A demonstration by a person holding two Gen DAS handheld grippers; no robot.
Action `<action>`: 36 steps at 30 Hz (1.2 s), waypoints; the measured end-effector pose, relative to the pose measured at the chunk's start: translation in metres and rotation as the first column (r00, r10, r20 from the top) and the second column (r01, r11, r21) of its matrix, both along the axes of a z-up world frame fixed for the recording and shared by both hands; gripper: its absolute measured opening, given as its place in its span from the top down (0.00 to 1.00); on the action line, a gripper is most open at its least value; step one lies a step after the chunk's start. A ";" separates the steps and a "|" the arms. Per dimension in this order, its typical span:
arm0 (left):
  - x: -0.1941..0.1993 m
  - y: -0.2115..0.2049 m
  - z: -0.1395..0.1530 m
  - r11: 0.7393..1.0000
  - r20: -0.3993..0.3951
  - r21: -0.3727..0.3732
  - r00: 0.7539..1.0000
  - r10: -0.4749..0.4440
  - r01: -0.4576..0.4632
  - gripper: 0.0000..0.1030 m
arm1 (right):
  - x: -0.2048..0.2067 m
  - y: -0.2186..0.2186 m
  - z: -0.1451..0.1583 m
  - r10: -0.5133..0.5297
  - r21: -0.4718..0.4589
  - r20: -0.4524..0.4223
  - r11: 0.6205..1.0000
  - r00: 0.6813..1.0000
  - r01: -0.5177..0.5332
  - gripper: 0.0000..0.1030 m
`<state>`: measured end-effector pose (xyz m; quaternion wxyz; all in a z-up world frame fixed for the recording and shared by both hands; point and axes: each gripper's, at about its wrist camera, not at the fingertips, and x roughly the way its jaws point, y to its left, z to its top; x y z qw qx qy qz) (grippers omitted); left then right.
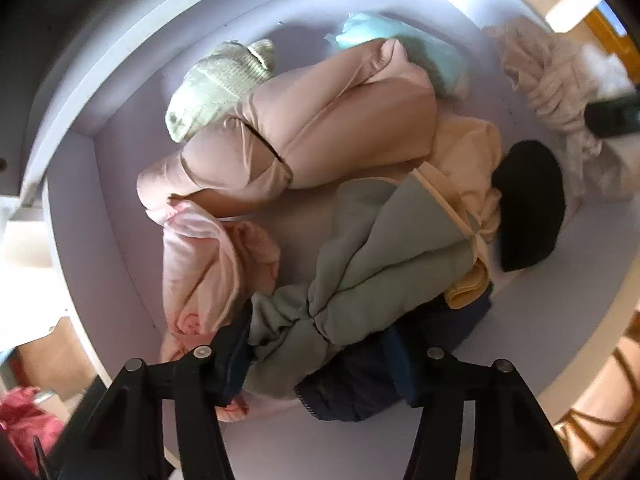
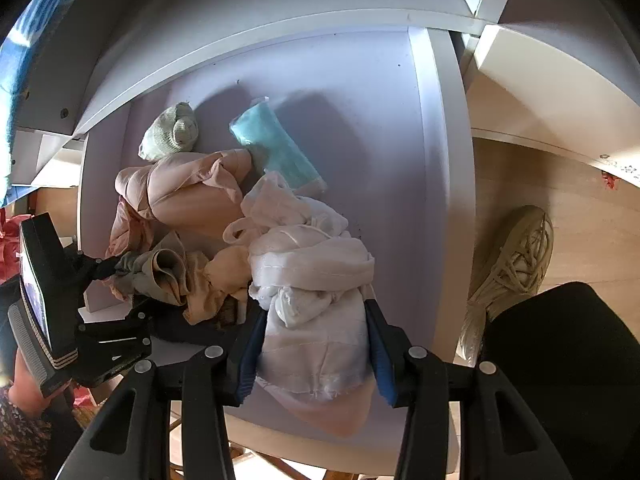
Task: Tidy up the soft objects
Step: 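Close the right gripper on the crumpled white cloth in the shelf, then lift the white cloth with the right gripper up over the gold box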
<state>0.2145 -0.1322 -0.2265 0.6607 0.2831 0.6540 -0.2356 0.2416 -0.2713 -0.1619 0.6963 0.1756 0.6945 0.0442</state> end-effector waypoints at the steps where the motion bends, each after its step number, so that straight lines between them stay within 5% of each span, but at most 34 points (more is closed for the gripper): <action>1: 0.003 0.003 0.000 1.000 -0.006 -0.012 1.000 0.016 -0.016 0.45 | -0.001 0.000 0.000 -0.003 -0.001 0.000 1.000 1.000 0.003 0.54; 11: 0.041 0.041 0.012 0.960 -0.086 -0.155 0.971 0.223 -0.235 0.47 | -0.010 -0.018 0.002 -0.102 0.049 0.005 0.994 0.995 0.102 0.54; 26: 0.044 0.049 0.010 0.955 -0.077 -0.148 0.966 0.248 -0.257 0.47 | -0.037 -0.017 0.044 -0.176 0.157 0.050 0.974 0.983 0.166 0.54; 36: 0.046 0.062 0.023 0.942 -0.074 -0.159 0.955 0.286 -0.294 0.47 | -0.055 -0.029 0.117 -0.230 0.213 0.140 0.957 0.963 0.197 0.54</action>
